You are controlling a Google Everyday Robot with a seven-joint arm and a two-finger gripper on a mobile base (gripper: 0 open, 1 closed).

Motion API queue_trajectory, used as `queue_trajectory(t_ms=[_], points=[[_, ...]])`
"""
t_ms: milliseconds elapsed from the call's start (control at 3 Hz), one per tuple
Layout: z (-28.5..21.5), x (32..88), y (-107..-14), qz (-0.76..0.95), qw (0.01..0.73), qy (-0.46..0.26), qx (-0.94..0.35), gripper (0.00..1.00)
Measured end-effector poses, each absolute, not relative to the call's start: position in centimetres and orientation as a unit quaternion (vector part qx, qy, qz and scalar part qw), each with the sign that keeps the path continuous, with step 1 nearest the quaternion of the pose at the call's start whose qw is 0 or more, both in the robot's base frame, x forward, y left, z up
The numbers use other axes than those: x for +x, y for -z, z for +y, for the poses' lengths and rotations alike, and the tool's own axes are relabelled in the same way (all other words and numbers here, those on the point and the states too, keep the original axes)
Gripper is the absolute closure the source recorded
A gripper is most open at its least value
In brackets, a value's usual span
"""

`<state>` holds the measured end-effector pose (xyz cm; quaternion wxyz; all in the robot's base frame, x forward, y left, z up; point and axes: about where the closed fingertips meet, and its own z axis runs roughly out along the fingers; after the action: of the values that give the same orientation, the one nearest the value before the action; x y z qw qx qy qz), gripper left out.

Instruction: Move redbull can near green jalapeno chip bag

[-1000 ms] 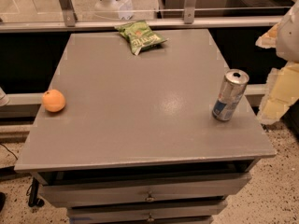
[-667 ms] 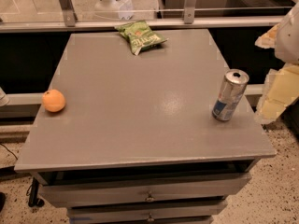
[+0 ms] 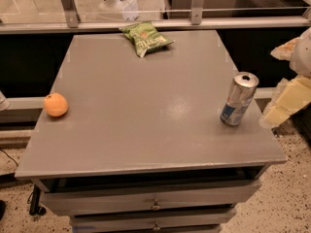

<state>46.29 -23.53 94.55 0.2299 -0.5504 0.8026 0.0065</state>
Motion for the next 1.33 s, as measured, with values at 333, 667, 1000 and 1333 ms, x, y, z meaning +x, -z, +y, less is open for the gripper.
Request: queue_trajectory(t_ms=[333, 667, 1000, 1333], points=[[-23.9, 47.4, -93.0, 0.813, 0.268, -0.059, -0.514, 0.0], [-23.2, 48.3, -91.8, 0.812, 0.313, -0.116, -0.478, 0.0], [-21.7, 49.3, -91.0, 0.798, 0.364, -0.17, -0.45, 0.0], [-19.8, 49.8, -90.6, 0.777, 0.406, -0.208, -0.434, 0.0]])
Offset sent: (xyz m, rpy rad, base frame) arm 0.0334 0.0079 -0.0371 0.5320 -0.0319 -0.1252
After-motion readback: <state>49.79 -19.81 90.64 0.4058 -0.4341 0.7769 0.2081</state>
